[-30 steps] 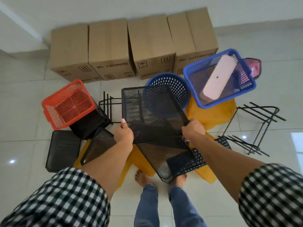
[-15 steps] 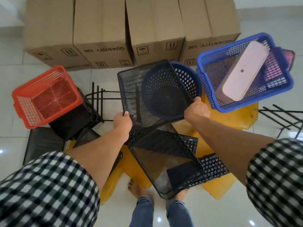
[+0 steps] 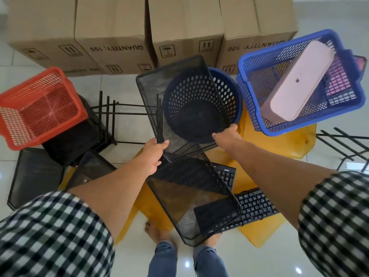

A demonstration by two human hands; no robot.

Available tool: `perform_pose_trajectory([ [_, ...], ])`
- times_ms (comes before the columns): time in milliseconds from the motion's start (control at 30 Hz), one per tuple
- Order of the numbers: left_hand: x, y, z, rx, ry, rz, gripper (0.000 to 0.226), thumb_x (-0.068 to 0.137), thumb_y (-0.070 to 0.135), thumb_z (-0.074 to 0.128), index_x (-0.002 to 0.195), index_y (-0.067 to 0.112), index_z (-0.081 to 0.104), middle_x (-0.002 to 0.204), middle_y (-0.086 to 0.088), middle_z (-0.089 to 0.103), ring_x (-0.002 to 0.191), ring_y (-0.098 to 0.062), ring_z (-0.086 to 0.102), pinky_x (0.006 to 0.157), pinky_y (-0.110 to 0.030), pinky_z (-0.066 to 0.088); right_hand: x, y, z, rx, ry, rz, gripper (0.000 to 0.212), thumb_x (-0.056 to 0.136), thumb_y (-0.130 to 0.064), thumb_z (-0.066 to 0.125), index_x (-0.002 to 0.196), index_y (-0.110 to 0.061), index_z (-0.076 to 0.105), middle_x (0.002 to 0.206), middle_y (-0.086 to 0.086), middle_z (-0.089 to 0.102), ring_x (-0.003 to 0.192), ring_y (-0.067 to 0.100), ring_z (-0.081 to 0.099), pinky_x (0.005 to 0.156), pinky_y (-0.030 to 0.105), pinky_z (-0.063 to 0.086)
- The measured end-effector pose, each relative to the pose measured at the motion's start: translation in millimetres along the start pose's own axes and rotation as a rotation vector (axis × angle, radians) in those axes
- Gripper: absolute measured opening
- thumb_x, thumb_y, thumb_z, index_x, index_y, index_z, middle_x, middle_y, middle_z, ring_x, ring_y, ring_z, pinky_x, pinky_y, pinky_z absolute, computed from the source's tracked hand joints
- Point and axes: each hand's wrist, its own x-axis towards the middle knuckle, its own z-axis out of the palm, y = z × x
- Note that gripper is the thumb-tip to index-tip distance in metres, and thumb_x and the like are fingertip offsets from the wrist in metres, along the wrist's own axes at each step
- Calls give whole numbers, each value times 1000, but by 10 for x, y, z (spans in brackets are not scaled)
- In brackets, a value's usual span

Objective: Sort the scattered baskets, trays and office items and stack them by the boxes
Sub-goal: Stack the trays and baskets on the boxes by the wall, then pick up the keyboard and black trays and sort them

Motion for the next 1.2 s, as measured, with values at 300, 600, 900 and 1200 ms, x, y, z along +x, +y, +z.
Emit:
perform_pose_trajectory([
  [300, -245, 26, 122, 223, -70, 53, 67, 101, 32, 58, 159, 22, 24, 163, -5, 29, 146, -30, 32, 118, -51, 31, -356, 254, -47, -23, -21, -114, 81, 95, -40, 64, 155, -14, 15, 148, 18, 42, 135, 40, 44, 110, 50, 42],
  [600, -1134, 268, 189, 628, -35, 233, 67, 104, 48, 46, 160, 28, 17, 165, -2, 23, 150, -30, 24, 120, -49, 26, -1254, 390, -370, -130, 109, -309, 82, 98, -45, 58, 159, -15, 13, 161, 11, 23, 149, 34, 22, 117, 48, 29],
  [900, -2319, 448, -130, 1151, 66, 625, 69, 102, 61, 30, 160, 29, 13, 167, -4, 17, 151, -27, 25, 117, -50, 32, -2557, 635, -687, -75, 299, -265, 81, 97, -55, 51, 160, -23, 10, 169, 8, 3, 156, 29, 1, 124, 53, 16],
  [1200, -3336, 319, -469, 1447, 23, 882, 70, 102, 62, 23, 161, 29, 5, 169, -5, 8, 153, -29, 14, 120, -51, 24, -3825, 993, -567, 80, 515, -107, 80, 96, -65, 44, 159, -28, 11, 170, 3, 1, 156, 26, -1, 125, 55, 8],
])
